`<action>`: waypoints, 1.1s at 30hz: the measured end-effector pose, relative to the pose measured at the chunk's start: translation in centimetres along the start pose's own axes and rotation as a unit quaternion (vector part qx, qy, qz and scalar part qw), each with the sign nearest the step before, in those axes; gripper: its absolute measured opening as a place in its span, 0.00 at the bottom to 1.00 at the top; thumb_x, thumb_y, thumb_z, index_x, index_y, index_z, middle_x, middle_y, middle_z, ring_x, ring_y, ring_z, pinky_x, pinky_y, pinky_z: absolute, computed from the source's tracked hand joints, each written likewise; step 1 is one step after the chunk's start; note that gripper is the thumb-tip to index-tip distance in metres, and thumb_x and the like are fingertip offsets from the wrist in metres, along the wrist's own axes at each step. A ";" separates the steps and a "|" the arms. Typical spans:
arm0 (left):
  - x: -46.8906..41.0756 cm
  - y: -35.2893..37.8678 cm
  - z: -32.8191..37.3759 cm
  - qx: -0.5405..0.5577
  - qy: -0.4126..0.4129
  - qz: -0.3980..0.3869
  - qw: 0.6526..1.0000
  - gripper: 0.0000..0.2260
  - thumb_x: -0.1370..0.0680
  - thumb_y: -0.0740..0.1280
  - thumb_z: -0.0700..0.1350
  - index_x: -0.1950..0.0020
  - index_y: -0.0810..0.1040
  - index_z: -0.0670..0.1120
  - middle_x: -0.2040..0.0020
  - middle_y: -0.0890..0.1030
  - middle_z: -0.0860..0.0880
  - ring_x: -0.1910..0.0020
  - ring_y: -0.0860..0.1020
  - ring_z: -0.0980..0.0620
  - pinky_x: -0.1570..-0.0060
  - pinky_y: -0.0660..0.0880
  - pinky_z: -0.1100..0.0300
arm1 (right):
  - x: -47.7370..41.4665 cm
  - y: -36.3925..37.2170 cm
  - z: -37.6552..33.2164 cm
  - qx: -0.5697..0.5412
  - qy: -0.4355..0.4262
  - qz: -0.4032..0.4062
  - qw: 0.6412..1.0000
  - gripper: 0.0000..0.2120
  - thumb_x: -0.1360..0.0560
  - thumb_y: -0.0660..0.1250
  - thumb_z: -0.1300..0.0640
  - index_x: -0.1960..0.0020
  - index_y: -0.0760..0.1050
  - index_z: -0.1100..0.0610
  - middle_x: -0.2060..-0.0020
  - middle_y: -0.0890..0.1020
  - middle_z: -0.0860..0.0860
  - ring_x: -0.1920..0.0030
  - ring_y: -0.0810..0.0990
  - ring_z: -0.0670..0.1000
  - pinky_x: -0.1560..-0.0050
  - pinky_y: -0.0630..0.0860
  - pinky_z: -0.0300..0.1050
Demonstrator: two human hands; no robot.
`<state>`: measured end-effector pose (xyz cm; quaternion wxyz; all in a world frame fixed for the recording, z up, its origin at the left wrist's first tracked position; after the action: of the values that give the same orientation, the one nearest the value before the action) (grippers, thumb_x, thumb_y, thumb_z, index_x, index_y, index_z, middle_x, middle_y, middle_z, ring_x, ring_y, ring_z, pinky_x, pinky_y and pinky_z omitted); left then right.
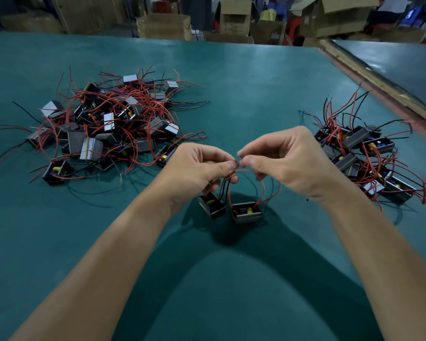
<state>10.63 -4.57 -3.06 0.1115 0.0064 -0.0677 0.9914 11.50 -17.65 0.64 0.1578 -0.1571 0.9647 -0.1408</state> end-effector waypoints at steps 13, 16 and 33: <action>0.2 1.0 0.5 -0.029 0.048 -0.035 0.998 0.03 0.25 0.71 0.36 0.58 0.84 0.41 0.68 0.84 0.48 0.75 0.69 0.56 0.74 0.64 0.68 | 0.0 0.1 0.8 0.071 0.035 -0.023 0.997 0.10 0.27 0.75 0.61 0.66 0.79 0.60 0.73 0.80 0.51 0.71 0.76 0.48 0.67 0.73 0.44; 0.3 1.4 1.2 -0.042 0.093 -0.042 0.994 0.06 0.26 0.71 0.31 0.58 0.83 0.41 0.67 0.84 0.49 0.70 0.80 0.59 0.67 0.74 0.70 | 0.2 0.8 1.5 0.022 0.088 -0.037 0.995 0.12 0.26 0.72 0.66 0.67 0.76 0.63 0.75 0.76 0.52 0.73 0.73 0.47 0.70 0.74 0.39; -0.2 0.0 0.0 -0.017 0.024 0.015 0.999 0.06 0.23 0.68 0.34 0.59 0.81 0.41 0.70 0.83 0.49 0.79 0.63 0.55 0.78 0.60 0.67 | 0.1 0.0 0.4 0.145 -0.005 -0.006 0.989 0.03 0.27 0.75 0.62 0.55 0.85 0.55 0.65 0.86 0.49 0.67 0.79 0.40 0.60 0.78 0.37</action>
<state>10.80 -4.65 -3.07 0.0987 -0.0200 -0.0816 0.9916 11.58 -17.74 0.21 0.1829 -0.1387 0.9323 -0.2797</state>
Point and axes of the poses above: each hand's wrist, its own x-axis away from the middle knuckle, its own y-axis out of the palm, z = x × y, the point moved 10 cm from there along -x, towards the middle knuckle
